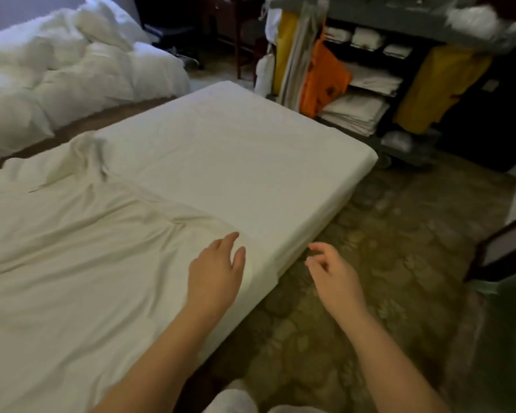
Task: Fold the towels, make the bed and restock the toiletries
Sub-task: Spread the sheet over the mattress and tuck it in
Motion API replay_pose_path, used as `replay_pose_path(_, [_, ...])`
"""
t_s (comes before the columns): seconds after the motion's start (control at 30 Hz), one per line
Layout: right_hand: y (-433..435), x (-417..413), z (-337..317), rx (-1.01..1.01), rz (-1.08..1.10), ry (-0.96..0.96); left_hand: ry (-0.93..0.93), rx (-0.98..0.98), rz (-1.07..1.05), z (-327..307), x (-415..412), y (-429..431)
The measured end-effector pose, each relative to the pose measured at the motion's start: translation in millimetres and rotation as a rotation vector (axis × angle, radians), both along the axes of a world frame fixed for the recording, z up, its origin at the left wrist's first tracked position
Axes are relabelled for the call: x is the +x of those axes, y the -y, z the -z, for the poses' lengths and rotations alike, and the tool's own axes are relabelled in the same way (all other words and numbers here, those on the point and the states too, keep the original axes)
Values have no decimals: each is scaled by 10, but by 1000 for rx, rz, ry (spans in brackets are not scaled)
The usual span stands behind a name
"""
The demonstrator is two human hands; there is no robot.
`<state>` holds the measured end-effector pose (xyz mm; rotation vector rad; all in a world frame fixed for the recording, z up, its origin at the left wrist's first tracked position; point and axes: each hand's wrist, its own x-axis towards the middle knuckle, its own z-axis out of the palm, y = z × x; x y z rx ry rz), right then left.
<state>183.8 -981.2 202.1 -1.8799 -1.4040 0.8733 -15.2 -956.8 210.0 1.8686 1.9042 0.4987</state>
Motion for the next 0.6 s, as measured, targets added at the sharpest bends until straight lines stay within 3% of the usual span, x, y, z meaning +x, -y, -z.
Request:
replay_pose_path(0.23, [-1215,887,-1,60,-65,-81,-108,-58,-90,503,677,-918])
replay_pose_path(0.37, [-2227,1669,-30,35,-100,-14,-91,-101,-129,667,1433,-1843])
replay_pose_path(0.6, [-3602,3644,-318,8,80,102,-81,22,222,69,3652,-3811])
